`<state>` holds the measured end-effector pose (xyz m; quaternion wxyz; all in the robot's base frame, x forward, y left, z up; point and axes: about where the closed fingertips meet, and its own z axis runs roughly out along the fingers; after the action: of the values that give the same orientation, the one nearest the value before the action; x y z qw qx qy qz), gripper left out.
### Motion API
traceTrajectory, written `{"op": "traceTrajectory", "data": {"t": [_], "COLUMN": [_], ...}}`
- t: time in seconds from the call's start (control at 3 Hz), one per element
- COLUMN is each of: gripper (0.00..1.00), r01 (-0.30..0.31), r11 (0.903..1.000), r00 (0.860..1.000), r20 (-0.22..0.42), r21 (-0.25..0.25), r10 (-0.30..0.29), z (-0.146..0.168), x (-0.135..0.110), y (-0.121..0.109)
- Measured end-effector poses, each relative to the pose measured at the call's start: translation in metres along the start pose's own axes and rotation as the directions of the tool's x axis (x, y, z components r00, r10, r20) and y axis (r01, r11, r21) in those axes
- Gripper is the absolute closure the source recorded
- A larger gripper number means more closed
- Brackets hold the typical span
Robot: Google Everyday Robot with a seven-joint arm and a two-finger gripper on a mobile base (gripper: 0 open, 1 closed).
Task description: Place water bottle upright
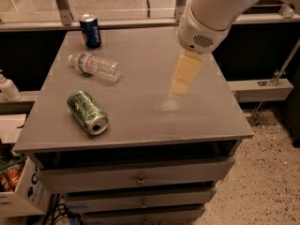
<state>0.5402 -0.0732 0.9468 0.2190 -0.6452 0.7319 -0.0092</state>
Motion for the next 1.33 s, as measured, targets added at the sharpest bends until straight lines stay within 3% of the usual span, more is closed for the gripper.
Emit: {"op": "traceTrajectory", "data": {"t": [0.33,1.0,1.33], "gripper": [0.0,0.0,0.0], "r01": [0.047,0.016,-0.021], "r11": [0.9989,0.9999,0.9996], "r00": [0.998,0.997,0.995], "r20": [0.049,0.072,0.094], "r21": [-0.005,0.004,0.018], "r10": [-0.047,-0.016,0.02], "z": [0.042,0.048,0.063], "x": [-0.065,-0.063,-0.071], "y": [-0.007,-0.012,-0.032]}}
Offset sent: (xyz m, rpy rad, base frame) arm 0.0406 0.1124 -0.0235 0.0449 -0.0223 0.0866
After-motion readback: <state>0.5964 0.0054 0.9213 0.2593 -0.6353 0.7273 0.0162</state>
